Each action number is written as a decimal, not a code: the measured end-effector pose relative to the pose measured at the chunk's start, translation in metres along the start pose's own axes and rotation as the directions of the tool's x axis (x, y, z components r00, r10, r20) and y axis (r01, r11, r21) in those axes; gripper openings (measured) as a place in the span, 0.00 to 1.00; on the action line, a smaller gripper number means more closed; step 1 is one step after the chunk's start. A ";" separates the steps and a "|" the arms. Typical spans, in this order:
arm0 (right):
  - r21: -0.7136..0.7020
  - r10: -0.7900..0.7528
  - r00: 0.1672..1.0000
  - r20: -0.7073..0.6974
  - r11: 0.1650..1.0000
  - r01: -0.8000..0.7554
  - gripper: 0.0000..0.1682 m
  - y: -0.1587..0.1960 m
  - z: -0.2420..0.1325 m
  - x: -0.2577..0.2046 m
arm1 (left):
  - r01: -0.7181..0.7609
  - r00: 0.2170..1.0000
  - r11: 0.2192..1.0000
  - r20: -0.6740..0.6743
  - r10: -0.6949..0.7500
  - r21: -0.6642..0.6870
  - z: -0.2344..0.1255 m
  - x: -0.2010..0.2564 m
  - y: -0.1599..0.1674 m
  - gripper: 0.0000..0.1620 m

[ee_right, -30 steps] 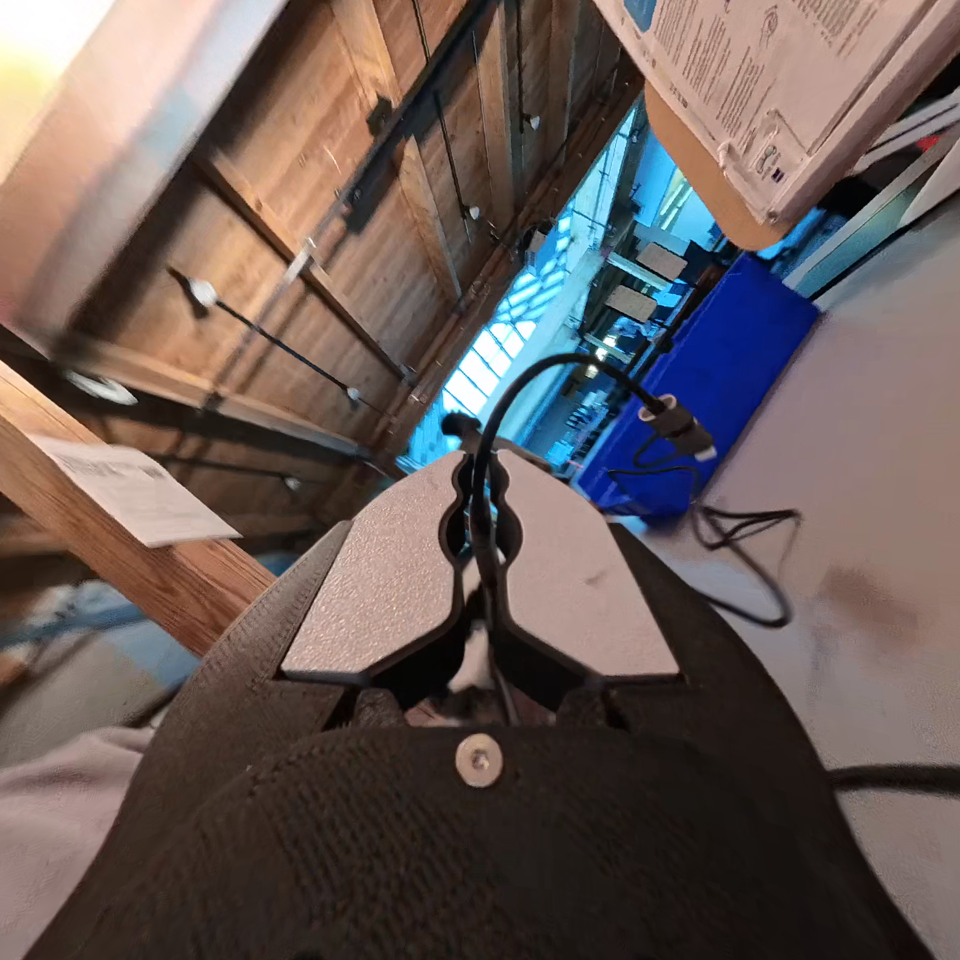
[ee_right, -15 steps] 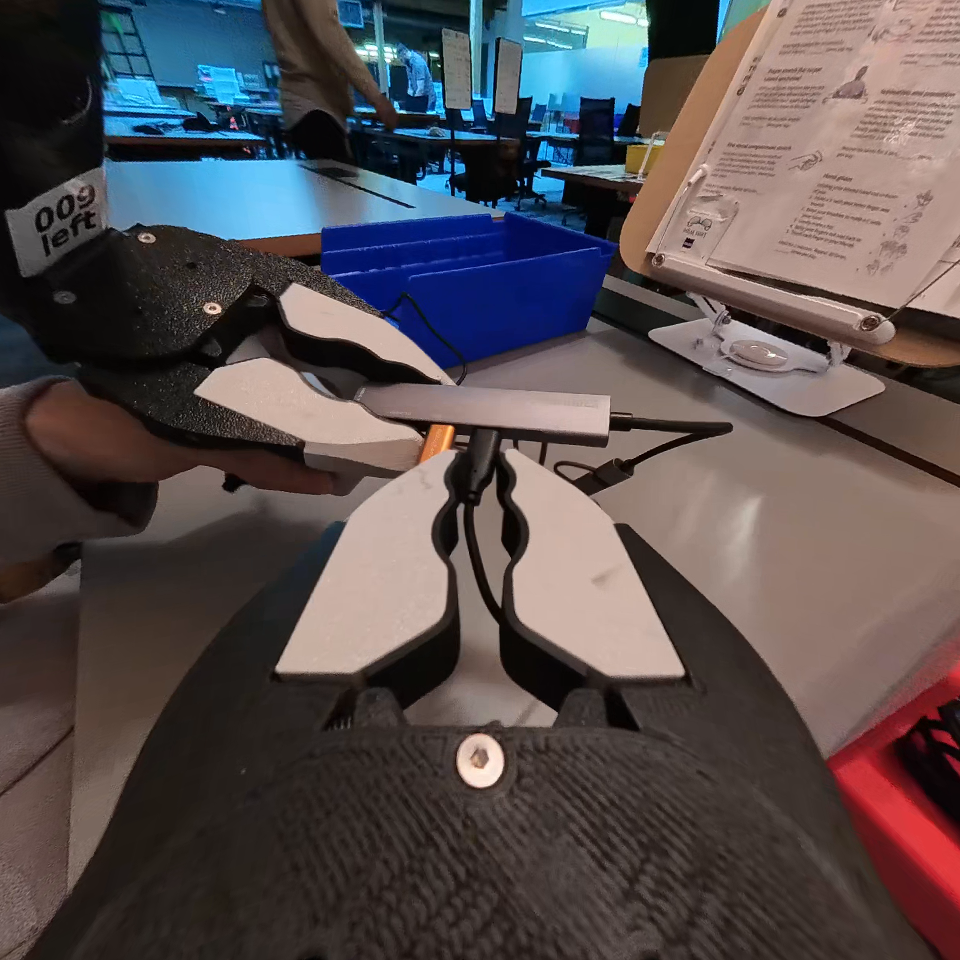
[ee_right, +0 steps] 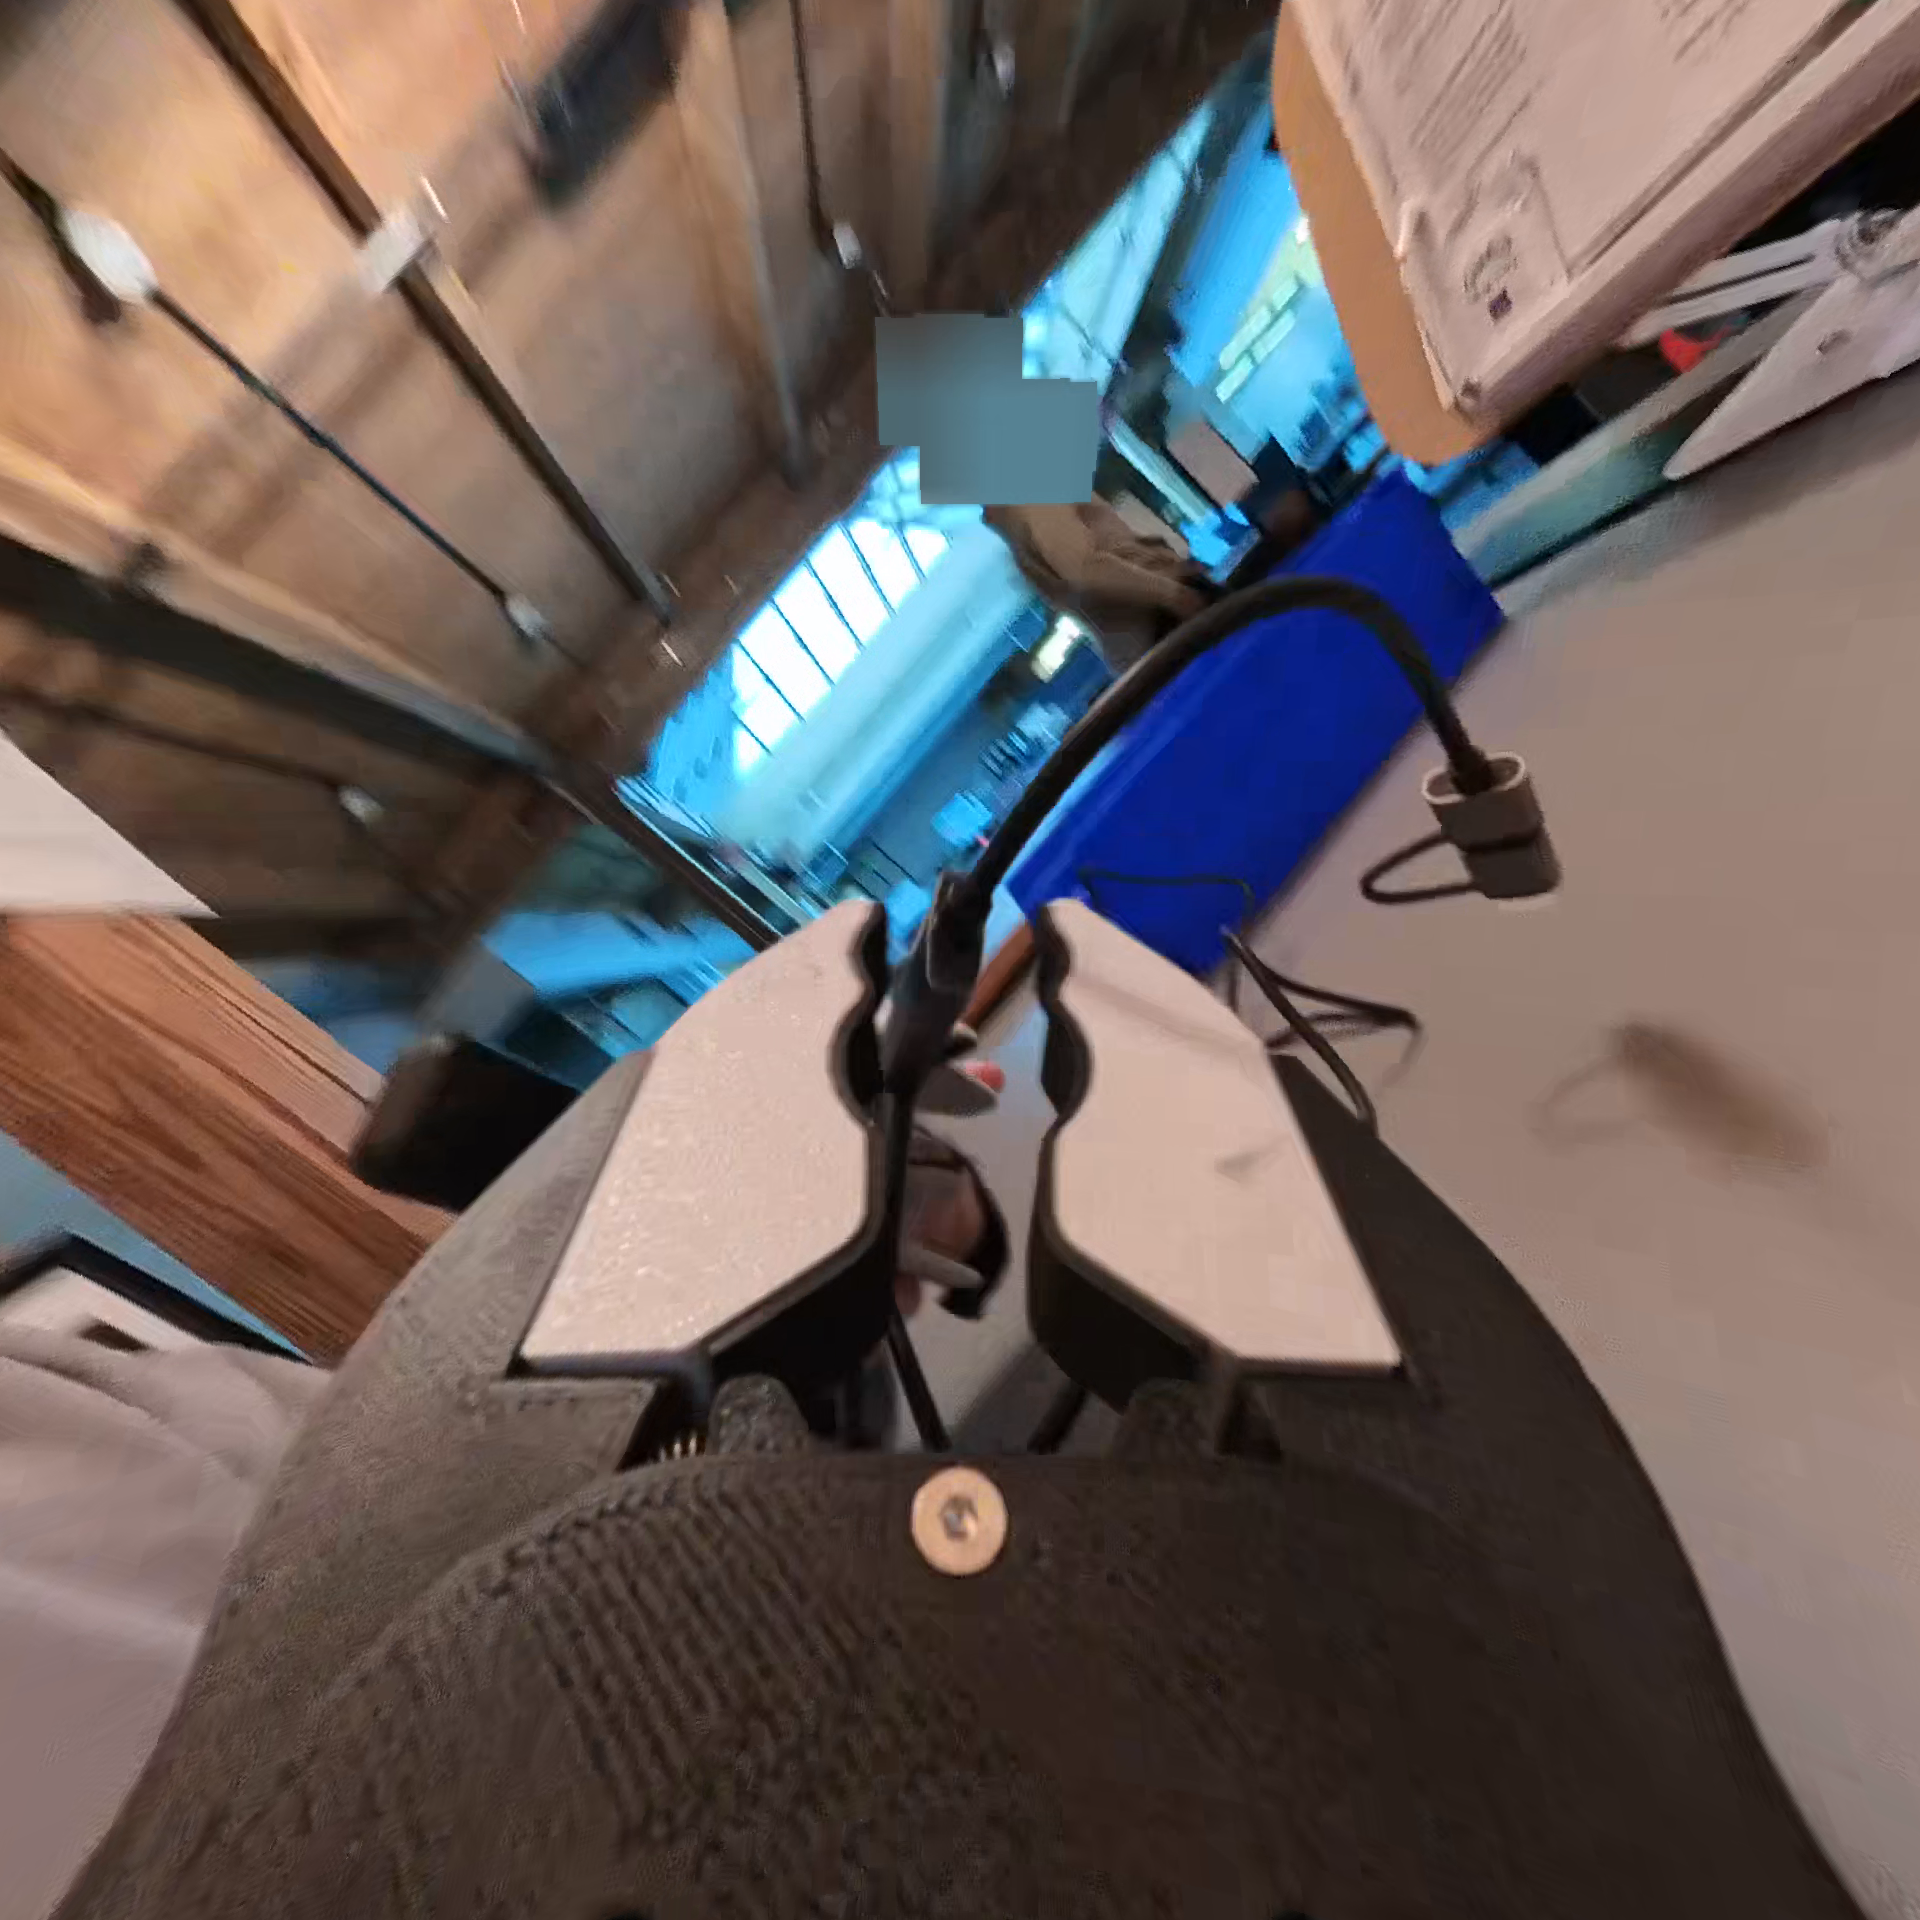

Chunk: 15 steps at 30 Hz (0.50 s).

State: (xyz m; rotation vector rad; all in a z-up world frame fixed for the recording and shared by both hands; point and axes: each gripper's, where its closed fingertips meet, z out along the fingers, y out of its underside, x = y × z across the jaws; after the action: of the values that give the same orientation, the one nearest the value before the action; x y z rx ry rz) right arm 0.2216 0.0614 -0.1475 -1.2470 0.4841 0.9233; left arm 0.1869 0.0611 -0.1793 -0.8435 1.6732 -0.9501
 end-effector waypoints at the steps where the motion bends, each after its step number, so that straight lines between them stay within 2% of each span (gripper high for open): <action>1: 0.012 0.033 0.999 0.041 0.999 -0.034 0.06 -0.002 -0.001 -0.004 | -0.010 1.000 1.000 -0.002 0.010 0.010 -0.001 0.001 0.000 0.16; 4: -0.031 0.140 0.989 0.054 0.990 -0.139 0.06 0.002 -0.001 -0.002 | -0.004 1.000 0.999 -0.019 0.004 0.045 -0.001 0.002 0.003 0.16; 7: 0.000 0.341 0.930 0.137 0.939 -0.344 0.06 0.000 -0.002 -0.006 | -0.025 0.999 0.974 -0.027 0.032 0.226 -0.009 0.007 -0.013 0.17; 9: 0.020 0.424 0.890 0.167 0.901 -0.433 0.05 -0.002 -0.003 -0.004 | -0.028 0.999 0.961 -0.026 0.037 0.275 -0.014 0.007 -0.015 0.15; 15: 0.021 0.469 0.867 0.169 0.878 -0.479 0.05 0.004 0.001 0.000 | -0.032 0.999 0.942 -0.027 0.044 0.335 -0.025 0.008 -0.022 0.19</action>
State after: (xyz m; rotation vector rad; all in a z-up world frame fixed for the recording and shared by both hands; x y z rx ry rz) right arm 0.2177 0.0620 -0.1494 -0.9998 0.7046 1.4038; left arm 0.1627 0.0494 -0.1578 -0.5667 1.4930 -1.1860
